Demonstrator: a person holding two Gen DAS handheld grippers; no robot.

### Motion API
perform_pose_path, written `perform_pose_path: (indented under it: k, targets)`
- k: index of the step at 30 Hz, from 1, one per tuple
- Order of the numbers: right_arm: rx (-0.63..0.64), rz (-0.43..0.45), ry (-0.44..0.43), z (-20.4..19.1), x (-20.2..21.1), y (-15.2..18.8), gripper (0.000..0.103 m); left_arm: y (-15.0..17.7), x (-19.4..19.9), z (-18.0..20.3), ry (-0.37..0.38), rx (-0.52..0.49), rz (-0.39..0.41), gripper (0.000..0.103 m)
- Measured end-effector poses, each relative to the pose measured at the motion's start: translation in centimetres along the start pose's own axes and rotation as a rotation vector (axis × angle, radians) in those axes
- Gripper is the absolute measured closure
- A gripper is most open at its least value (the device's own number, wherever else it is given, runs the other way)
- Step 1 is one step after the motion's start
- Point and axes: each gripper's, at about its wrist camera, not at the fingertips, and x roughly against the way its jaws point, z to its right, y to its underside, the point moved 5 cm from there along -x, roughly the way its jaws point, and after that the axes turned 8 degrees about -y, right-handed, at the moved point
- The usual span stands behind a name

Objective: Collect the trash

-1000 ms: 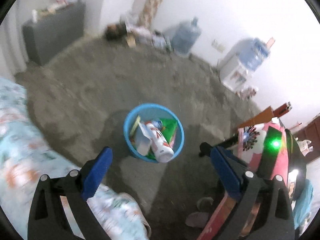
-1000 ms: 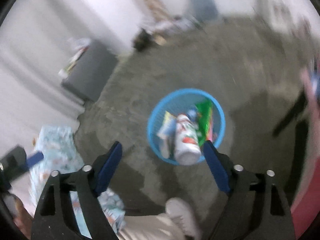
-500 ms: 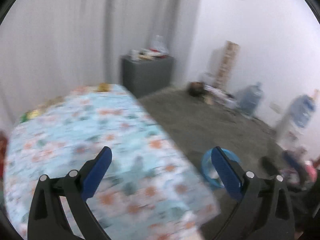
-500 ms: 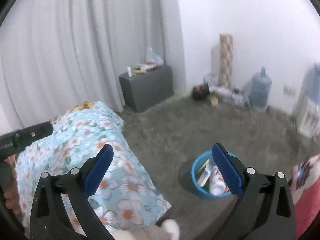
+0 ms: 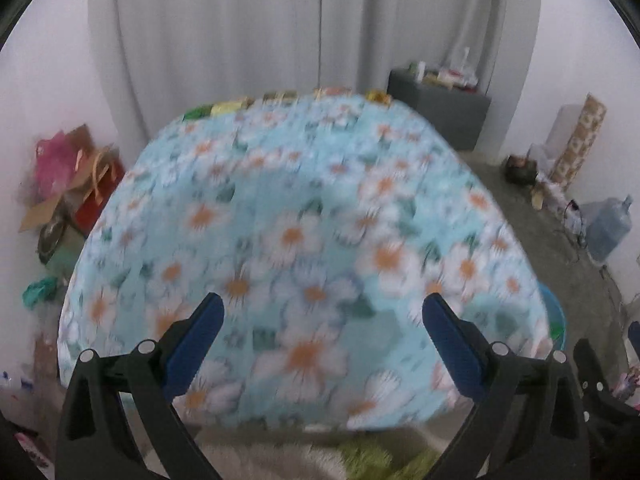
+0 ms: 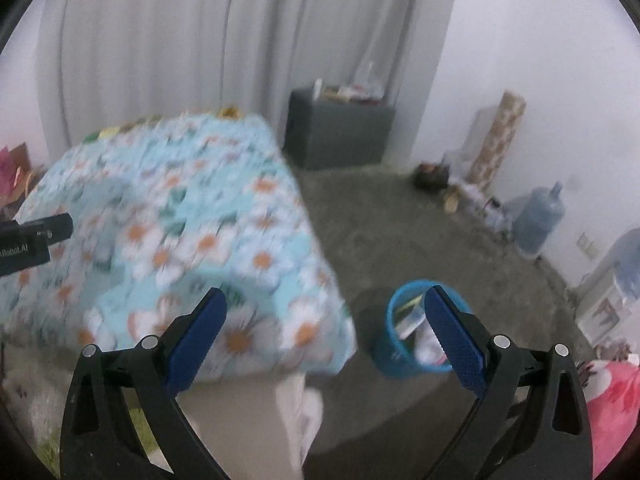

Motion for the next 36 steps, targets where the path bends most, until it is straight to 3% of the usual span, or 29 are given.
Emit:
perform_pose_path:
  k: [6, 19, 36]
  targets:
    - [-0.004, -0.054, 0.016, -1.7, -0.5, 1.6, 0.008, 1.2, -0.1, 0.2, -0.036, -0.048, -0.026, 0.006]
    - [-0.110, -0.086, 0.077, 2.2, -1.0, 2.3, 0.008, 1.2, -0.9, 1.5, -0.071, -0.108, -0.041, 0.006]
    - [-0.118, -0.090, 0.076, 2.7, -0.9, 2.7, 0.008, 0.9, 0.0, 3.3, -0.042, -0.148, -0.012, 0.006]
